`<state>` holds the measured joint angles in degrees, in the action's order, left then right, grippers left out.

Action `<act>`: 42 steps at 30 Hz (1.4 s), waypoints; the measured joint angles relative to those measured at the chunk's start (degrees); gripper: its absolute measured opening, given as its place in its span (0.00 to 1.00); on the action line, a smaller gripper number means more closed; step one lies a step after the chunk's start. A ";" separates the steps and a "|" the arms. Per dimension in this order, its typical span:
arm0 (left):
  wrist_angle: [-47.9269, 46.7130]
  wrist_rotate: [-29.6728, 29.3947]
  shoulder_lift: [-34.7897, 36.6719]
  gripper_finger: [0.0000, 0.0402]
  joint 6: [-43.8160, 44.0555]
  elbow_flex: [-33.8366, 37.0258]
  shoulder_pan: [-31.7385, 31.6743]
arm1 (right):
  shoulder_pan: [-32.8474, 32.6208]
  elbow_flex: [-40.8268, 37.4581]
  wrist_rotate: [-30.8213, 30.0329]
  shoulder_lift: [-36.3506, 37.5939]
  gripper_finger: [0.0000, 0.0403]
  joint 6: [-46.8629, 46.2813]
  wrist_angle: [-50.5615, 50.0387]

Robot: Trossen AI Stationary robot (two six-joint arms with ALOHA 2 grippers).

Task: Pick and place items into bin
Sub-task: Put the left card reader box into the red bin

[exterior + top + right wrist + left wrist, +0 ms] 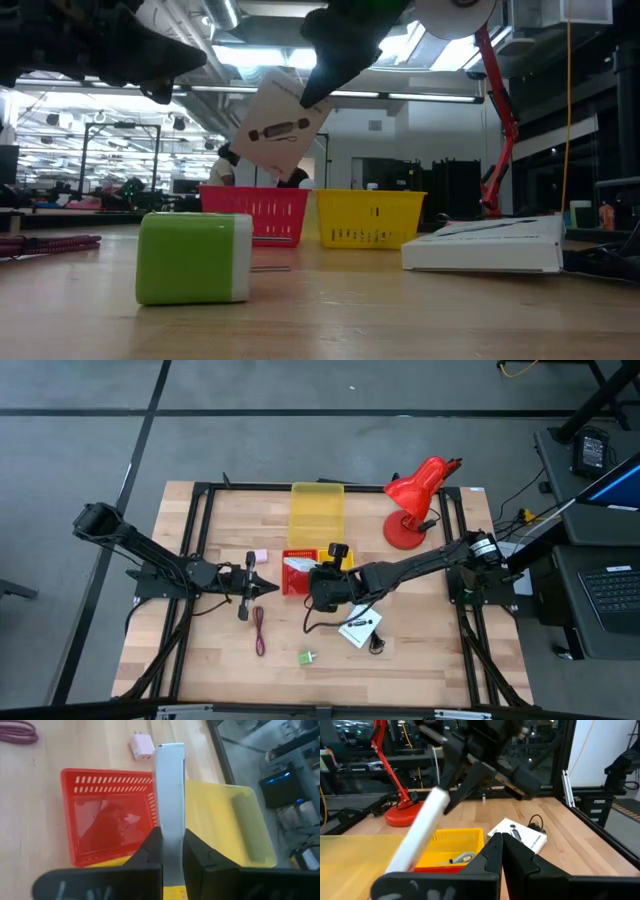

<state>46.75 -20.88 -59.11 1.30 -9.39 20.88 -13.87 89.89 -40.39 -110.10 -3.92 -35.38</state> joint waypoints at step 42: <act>-0.65 1.27 -0.05 0.01 -1.01 0.02 0.09 | 0.90 27.93 1.04 -19.63 0.05 -3.34 -27.34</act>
<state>46.11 -19.62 -59.16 0.29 -9.37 20.97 -12.97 117.82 -39.34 -129.73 -7.26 -62.72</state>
